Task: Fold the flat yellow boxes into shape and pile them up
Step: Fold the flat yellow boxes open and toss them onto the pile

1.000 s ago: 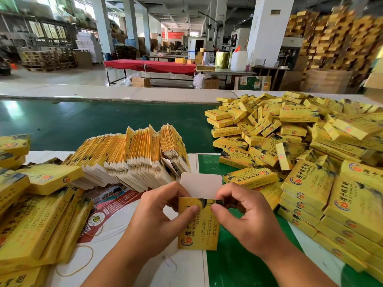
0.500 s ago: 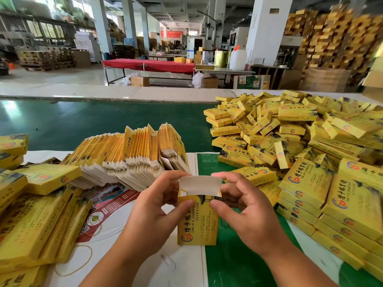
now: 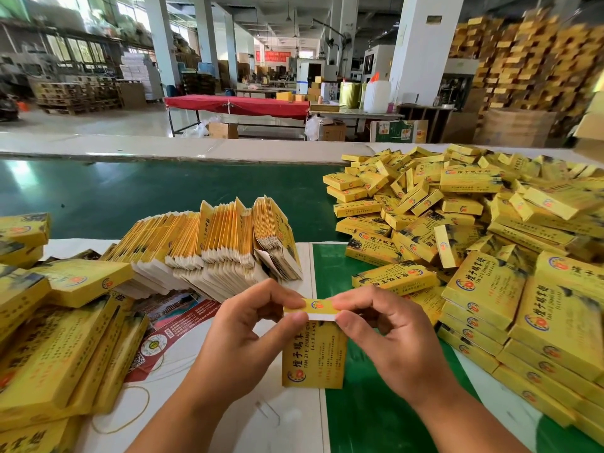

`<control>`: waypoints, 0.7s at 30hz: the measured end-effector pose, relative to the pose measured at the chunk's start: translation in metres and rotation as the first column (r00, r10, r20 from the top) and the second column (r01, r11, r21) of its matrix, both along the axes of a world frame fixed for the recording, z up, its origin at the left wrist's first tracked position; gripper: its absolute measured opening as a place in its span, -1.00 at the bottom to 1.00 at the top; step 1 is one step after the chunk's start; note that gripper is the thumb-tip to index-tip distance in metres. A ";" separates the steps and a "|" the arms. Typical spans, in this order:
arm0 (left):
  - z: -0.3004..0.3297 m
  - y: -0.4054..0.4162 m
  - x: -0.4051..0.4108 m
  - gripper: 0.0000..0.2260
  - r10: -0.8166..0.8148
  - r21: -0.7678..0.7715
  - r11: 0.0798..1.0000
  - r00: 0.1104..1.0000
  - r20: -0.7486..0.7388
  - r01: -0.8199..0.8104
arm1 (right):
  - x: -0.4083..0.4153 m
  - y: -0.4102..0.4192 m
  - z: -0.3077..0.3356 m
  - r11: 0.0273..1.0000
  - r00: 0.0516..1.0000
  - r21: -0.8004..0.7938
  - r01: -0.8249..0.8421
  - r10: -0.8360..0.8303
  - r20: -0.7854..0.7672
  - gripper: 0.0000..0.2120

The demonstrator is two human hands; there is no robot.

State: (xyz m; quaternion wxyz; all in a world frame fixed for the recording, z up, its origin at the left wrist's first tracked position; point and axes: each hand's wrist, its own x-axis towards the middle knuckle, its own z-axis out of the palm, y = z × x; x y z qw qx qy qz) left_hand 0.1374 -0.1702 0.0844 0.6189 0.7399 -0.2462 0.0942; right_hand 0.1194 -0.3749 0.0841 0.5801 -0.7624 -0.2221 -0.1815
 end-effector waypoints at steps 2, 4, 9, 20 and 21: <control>-0.001 0.000 0.001 -0.84 0.008 0.012 1.000 1.000 -0.022 -0.008 | 0.001 0.000 0.000 1.000 1.000 -0.017 0.026 -0.026 -0.010 -0.86; -0.002 -0.001 0.001 -0.85 0.018 0.026 1.000 0.999 -0.040 -0.017 | 0.001 0.000 -0.001 0.999 0.999 -0.031 0.036 -0.036 -0.017 -0.90; -0.004 -0.011 -0.003 -0.74 0.141 0.015 0.990 0.987 -0.070 -0.141 | 0.000 0.007 -0.001 0.993 0.991 -0.049 0.110 -0.106 0.076 -0.97; -0.015 -0.037 -0.022 -0.42 0.326 0.394 0.842 0.929 0.175 -0.370 | -0.006 0.023 -0.003 0.972 0.970 0.060 0.226 -0.230 0.075 -0.85; -0.014 -0.036 -0.023 -0.43 0.321 0.416 0.828 0.927 0.197 -0.375 | -0.005 0.023 -0.004 0.971 0.971 0.064 0.229 -0.232 0.056 -0.88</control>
